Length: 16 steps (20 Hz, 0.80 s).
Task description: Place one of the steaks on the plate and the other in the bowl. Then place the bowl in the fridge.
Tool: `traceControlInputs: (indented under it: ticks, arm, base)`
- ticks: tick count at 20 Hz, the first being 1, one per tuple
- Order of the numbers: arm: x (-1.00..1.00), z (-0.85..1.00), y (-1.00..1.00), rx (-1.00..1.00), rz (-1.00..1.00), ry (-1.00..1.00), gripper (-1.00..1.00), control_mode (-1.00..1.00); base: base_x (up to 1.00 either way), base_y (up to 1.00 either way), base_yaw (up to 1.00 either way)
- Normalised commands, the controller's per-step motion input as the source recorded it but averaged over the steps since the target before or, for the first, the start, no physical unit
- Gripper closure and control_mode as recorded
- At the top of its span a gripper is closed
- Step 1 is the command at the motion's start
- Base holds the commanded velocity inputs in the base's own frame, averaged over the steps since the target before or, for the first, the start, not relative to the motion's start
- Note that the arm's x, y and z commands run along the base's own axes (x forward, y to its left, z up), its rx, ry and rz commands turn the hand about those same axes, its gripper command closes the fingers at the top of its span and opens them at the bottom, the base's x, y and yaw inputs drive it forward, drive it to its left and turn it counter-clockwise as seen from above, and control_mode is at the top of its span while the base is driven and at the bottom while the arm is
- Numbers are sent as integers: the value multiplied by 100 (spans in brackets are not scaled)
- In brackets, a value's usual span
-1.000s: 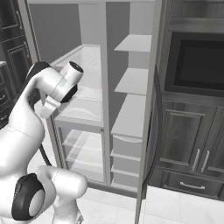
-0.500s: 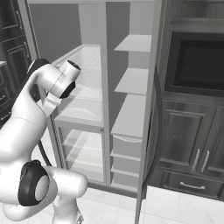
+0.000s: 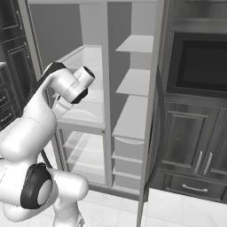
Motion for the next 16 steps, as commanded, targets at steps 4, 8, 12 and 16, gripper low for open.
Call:
traceControlInputs:
  ticks: [4,8,12,16]
  arm:
    - [47,-5,3,4,9,1,-100,-100]
    - [46,-4,-1,2,9,1,-100,-100]
    - [49,-15,6,1,3,0,-100,-100]
    - [47,-29,13,0,0,0,-100,-100]
  base:
    - [0,0,0]
    - [0,0,0]
    - [0,0,0]
    - [0,0,0]
